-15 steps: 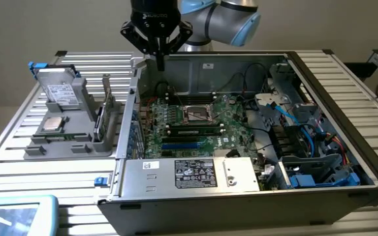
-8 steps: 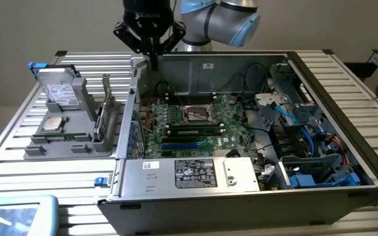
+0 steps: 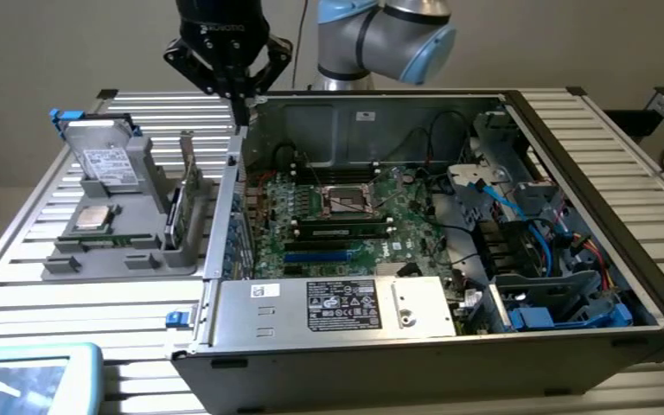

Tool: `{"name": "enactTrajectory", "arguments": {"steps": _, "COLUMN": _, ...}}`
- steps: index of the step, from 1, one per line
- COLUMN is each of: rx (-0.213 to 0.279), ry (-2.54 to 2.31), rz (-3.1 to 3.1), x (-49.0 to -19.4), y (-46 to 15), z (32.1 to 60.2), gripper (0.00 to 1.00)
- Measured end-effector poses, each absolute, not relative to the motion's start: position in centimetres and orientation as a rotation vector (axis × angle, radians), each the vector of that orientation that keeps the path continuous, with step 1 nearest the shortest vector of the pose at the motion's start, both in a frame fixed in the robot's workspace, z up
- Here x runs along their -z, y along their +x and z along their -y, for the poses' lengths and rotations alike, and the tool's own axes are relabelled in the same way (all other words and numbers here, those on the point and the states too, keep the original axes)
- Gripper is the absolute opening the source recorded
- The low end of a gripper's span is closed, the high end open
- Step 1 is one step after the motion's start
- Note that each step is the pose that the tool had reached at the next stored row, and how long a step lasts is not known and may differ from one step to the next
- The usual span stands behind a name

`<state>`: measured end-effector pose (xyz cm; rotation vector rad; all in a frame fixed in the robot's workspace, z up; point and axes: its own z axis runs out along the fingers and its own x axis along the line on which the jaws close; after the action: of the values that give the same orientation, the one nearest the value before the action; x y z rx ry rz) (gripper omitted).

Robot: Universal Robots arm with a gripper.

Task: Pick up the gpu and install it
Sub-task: 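Reach for the gpu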

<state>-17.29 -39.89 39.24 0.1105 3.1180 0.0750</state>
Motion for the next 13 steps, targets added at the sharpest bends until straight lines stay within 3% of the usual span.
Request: {"name": "enactTrajectory", "arguments": {"steps": 13, "rx": -0.075, "ry": 0.11, "rz": -3.119, "x": -38.7, "y": -21.7, "z": 39.9, "gripper": 0.11}}
